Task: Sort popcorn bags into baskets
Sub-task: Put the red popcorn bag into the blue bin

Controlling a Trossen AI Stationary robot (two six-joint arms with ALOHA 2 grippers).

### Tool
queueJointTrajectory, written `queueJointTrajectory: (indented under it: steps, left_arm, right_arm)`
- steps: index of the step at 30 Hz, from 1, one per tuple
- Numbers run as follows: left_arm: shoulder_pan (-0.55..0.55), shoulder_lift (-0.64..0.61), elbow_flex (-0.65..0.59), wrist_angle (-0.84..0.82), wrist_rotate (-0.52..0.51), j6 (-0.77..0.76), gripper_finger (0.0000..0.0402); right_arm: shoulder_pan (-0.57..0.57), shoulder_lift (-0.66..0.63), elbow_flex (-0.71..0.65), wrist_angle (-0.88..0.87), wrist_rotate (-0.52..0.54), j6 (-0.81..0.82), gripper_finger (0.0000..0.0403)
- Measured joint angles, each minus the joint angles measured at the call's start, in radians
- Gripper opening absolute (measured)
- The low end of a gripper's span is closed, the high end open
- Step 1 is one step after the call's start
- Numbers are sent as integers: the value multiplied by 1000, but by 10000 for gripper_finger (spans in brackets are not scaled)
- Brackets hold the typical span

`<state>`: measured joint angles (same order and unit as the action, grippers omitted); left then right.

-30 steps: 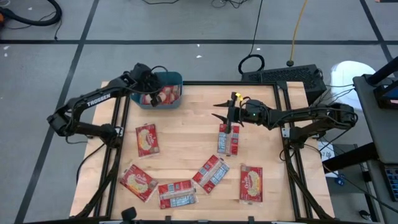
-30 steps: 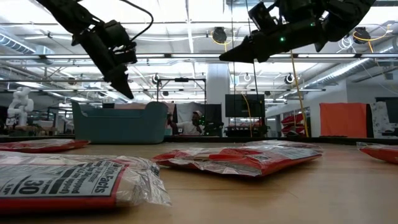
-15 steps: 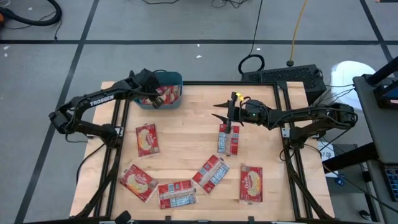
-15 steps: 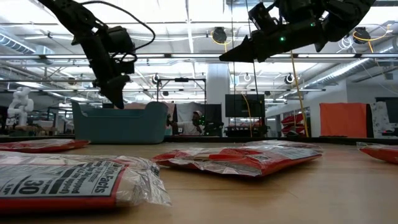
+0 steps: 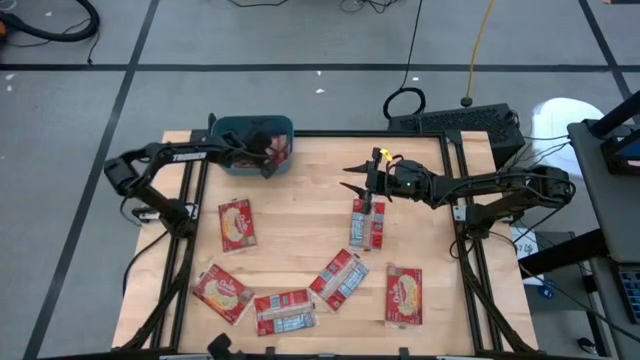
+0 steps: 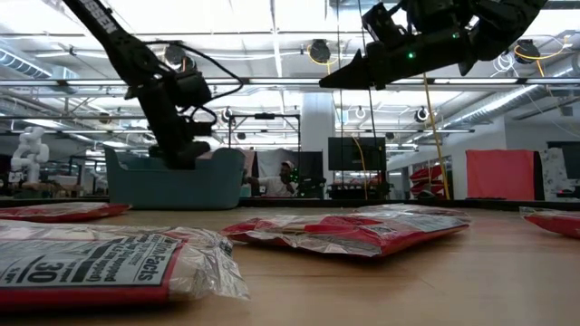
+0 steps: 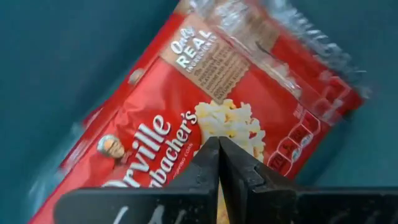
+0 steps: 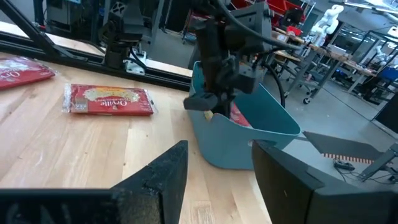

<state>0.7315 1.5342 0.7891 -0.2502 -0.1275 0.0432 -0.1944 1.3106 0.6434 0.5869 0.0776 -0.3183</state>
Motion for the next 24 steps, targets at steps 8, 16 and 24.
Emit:
queueJointTrajectory:
  steps: [8, 16, 24]
  left_arm:
    - [-34, 48, 0, 162, 27, -4, 19]
    - [-40, 18, 2, 184, 44, 26, 9]
    - [-43, -164, 2, 130, 44, 26, 24]
  right_arm:
    - [0, 0, 0, -11, 0, 17, 170]
    - [0, 0, 0, -42, 0, 23, 170]
    - [0, 0, 0, -68, 0, 75, 170]
